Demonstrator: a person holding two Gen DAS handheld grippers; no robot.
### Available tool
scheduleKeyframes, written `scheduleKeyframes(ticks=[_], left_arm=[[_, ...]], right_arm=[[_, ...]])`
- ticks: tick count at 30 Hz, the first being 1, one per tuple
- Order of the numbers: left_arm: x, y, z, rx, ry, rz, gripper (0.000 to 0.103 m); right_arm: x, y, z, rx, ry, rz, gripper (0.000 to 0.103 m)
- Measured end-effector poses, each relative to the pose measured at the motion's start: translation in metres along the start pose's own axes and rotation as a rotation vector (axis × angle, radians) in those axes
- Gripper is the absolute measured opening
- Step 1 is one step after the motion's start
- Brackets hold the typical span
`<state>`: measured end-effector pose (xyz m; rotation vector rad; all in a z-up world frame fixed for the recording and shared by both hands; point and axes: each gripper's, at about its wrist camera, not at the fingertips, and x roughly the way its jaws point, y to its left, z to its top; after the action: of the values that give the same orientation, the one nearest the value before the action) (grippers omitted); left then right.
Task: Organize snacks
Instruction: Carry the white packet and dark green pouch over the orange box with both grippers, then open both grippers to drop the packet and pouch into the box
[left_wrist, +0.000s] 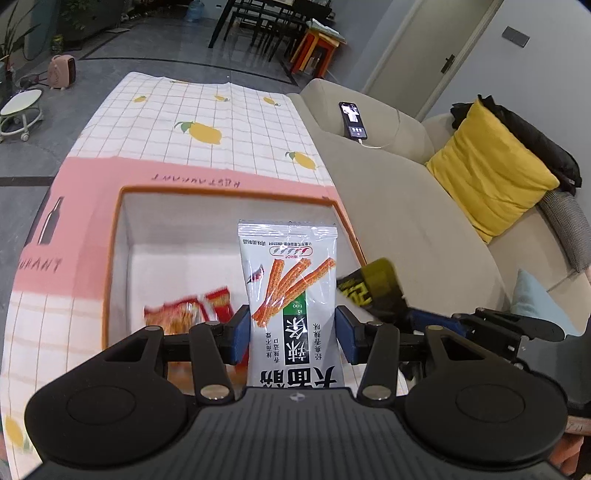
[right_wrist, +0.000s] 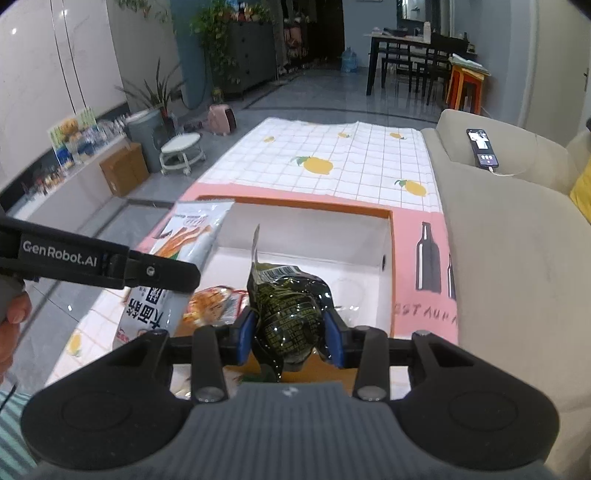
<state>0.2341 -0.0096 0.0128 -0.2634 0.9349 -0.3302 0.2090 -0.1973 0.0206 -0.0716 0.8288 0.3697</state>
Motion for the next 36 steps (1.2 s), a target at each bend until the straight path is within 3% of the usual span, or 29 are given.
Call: scheduleKeyframes(ticks=[7,19,36], left_arm=[[0.060,0.015,0.034,-0.003,0.084,0.036,0.054],[0.152,0.053,0.041,-0.086,0.267,0.065,0.054],[0.189,0.065,0.036,-0.079,0.375,0.117,0.055]], right_arm=[[0.064,-0.011,0.030,-0.048,0.125,-0.008,0.038],[0.156,-0.017,0.041,-0.208,0.287,-0.034,0.038],[0.200,-0.018,0.037,-0.334,0.359,-0.080,0.038]])
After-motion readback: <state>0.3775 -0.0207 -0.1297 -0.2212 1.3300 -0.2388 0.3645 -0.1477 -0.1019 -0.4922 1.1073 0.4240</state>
